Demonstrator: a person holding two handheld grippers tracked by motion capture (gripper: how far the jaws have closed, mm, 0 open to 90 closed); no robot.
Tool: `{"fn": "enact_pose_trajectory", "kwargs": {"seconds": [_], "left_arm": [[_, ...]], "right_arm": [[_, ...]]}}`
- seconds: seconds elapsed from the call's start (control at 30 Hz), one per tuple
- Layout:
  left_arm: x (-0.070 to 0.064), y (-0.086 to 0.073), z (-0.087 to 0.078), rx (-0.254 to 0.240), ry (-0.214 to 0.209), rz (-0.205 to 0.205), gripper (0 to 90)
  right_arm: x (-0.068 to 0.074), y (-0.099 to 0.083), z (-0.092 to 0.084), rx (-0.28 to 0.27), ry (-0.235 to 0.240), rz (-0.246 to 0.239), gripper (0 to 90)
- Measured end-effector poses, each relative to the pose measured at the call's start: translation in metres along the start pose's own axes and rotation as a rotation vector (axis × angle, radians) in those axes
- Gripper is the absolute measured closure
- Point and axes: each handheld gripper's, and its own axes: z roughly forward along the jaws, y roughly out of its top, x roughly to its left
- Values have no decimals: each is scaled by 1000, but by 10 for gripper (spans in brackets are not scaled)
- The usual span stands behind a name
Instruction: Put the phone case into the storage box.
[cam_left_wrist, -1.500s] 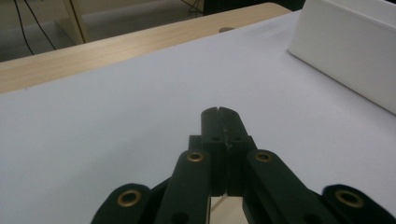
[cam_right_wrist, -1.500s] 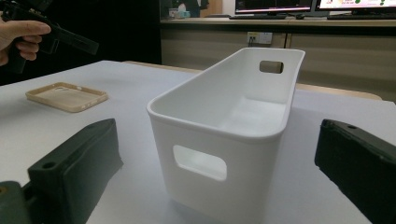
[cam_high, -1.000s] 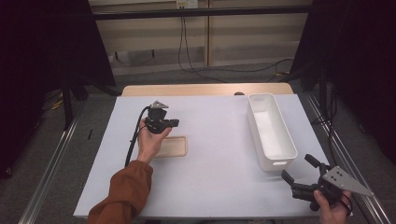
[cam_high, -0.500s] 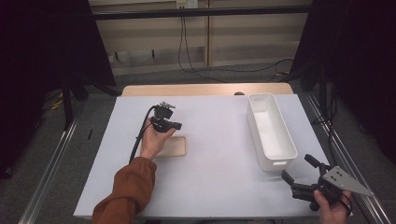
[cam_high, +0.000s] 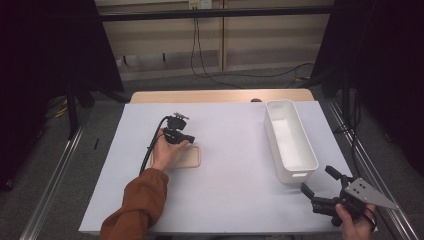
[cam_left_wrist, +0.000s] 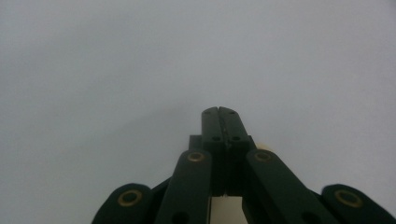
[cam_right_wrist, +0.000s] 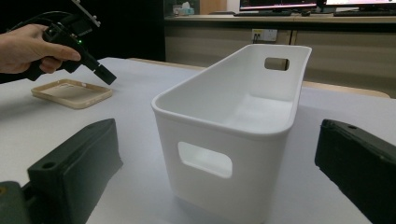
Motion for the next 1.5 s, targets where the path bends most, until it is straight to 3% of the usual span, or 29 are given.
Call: {"fn": "enact_pose_trajectory", "kwargs": {"seconds": [0.73,0.93,1.5], "left_arm": [[-15,-12,5,16,-67,27,900],[-21,-16,4,33,-65,59,900],[-33,-25,1,25,-84,83,900]], "right_arm": [[0,0,0,0,-1,3,0],[0,0,0,2,1,-1,0],[1,0,0,2,2,-2,0]]}}
